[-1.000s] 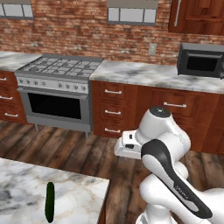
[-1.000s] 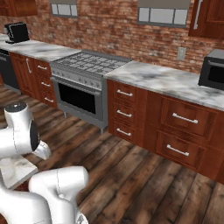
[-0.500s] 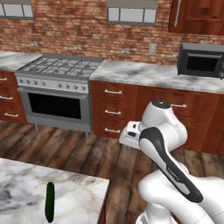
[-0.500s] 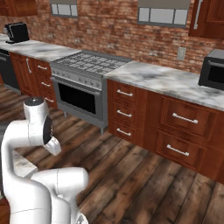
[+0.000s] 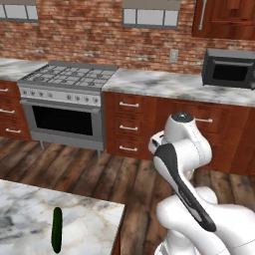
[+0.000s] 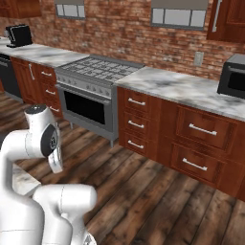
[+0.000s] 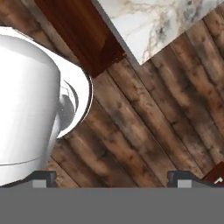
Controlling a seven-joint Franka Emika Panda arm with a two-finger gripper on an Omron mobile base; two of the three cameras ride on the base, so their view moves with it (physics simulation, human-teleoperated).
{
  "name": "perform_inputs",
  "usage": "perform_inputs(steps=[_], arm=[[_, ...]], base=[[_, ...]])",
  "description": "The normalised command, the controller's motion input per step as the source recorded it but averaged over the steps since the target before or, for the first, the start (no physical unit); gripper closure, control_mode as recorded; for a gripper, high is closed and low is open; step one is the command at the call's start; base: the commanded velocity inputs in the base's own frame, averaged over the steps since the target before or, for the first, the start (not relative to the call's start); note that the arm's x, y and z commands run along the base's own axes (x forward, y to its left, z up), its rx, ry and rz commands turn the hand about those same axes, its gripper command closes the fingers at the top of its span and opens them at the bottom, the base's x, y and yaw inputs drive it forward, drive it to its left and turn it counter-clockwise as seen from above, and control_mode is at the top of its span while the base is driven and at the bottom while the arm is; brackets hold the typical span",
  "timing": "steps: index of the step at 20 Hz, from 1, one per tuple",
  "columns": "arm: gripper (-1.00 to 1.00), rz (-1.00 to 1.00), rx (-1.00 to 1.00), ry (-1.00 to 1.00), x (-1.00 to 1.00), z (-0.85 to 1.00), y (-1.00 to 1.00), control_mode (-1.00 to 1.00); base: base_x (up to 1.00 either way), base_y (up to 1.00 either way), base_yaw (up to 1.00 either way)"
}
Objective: Open the fridge, remove the kiwi, cucumber, and chicken drumstick, and place them on any counter.
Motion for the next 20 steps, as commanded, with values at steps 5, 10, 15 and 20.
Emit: perform_inputs(steps=[5,10,15,20], arm=[[-1.0,-0.85,0.11,0.0,0.0,0.01,-0.24,-1.0],[-1.0,-0.78,0.33,-0.01,0.0,0.23,-0.18,-1.0],[-1.0,-0.77,0.42,-0.05,0.0,0.25,-0.06,-1.0],[-1.0,-0.77,0.36,-0.04,0.0,0.17,-0.01,-1.0]], base=[[0.0,0.0,0.0],[0.0,0.0,0.0],[0.0,0.0,0.0],[0.0,0.0,0.0]])
